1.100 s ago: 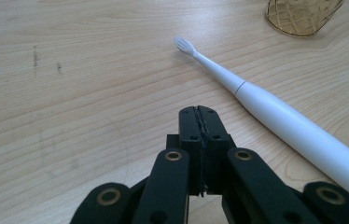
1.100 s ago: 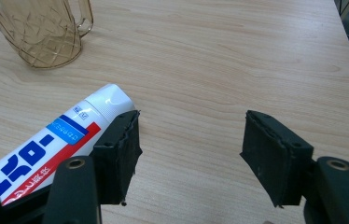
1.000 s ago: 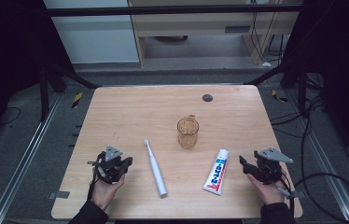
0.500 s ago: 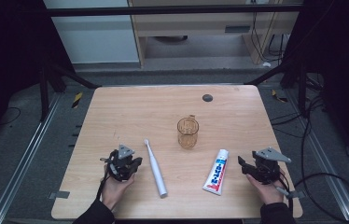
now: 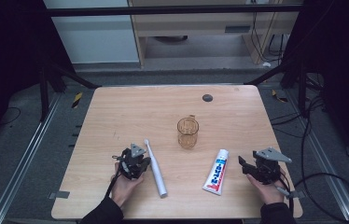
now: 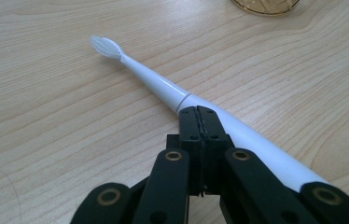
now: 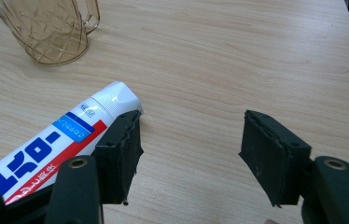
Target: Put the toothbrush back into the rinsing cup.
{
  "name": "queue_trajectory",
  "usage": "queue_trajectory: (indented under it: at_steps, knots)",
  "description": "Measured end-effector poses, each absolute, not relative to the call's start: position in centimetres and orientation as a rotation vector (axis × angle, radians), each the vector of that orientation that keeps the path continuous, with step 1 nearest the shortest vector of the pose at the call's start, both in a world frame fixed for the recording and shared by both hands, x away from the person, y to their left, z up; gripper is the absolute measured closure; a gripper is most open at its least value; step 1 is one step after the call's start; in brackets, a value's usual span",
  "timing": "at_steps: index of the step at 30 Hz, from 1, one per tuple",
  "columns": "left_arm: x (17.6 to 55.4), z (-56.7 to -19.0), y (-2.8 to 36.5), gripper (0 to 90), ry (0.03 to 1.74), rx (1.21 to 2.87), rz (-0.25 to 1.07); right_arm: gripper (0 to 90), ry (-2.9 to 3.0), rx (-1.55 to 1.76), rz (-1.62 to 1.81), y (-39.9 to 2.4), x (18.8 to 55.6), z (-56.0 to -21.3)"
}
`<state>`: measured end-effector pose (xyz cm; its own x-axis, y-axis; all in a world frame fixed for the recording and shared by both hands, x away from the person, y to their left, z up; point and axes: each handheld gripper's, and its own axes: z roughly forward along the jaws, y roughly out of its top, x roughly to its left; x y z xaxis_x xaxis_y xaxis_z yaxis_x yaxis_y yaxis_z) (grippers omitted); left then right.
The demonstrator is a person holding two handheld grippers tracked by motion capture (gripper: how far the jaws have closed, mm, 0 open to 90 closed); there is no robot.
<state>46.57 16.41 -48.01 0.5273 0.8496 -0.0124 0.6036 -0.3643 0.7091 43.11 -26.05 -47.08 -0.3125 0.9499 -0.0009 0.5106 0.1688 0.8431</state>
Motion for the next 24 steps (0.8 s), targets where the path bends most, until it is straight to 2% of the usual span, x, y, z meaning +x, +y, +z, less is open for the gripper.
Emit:
queue_trajectory:
  at_steps: [24]
  knots:
    - [47.1,-48.3,15.4,89.7,1.151,2.125,0.496,37.8,1.907,1.371,1.043,-26.0,43.1,-47.1]
